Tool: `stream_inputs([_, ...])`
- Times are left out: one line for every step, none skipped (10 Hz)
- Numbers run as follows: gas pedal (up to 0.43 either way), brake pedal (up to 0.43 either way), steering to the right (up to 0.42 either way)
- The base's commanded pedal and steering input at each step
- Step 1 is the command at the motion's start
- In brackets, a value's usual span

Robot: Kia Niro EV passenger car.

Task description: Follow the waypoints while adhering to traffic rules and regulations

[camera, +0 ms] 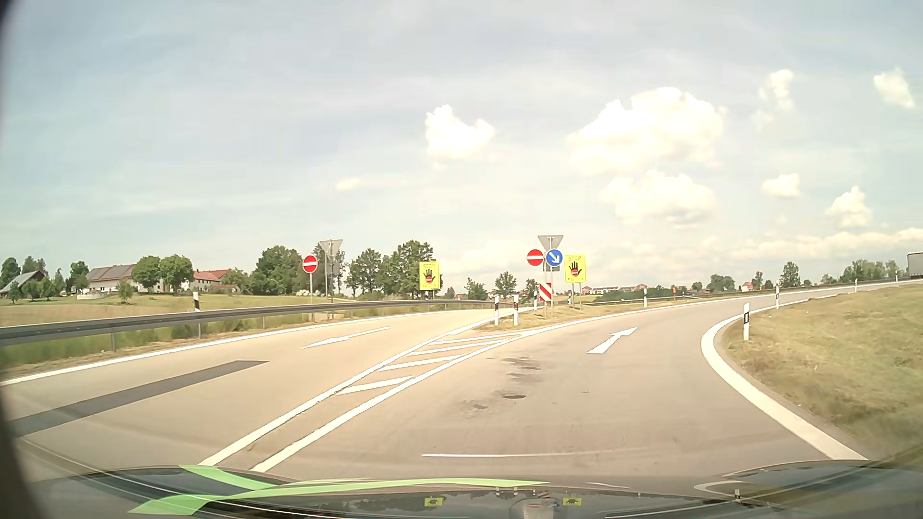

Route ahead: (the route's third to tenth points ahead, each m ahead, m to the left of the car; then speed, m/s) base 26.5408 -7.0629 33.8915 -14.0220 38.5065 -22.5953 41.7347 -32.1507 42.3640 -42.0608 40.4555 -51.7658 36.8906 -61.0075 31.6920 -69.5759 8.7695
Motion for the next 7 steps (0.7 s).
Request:
stream_inputs([0.11, 0.0, 0.074])
stream_inputs([0.11, 0.0, 0.08])
stream_inputs([0.118, 0.0, 0.085])
stream_inputs([0.118, 0.0, 0.09])
stream_inputs([0.118, 0.0, 0.094])
stream_inputs([0.13, 0.0, 0.097])
stream_inputs([0.13, 0.0, 0.098])
